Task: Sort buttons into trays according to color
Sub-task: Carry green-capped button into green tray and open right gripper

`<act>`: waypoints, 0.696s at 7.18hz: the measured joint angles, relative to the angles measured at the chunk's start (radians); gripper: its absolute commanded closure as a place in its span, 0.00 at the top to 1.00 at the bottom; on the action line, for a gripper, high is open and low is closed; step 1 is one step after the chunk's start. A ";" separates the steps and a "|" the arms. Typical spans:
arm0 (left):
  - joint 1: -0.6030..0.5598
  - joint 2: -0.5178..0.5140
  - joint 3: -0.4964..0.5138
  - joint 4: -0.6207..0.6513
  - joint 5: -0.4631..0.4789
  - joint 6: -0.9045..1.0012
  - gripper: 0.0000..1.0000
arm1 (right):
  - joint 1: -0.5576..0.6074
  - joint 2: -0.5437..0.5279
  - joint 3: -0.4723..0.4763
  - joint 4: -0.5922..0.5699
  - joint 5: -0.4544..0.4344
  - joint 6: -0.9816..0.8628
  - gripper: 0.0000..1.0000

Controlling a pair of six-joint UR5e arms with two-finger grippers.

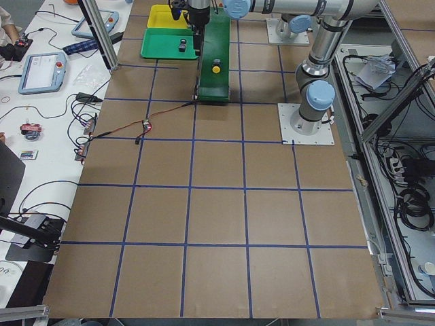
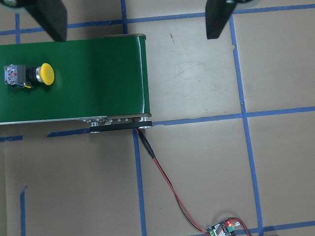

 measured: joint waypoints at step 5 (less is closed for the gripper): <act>-0.001 -0.012 0.000 0.006 0.002 -0.001 1.00 | -0.005 0.070 -0.008 -0.088 -0.009 -0.020 1.00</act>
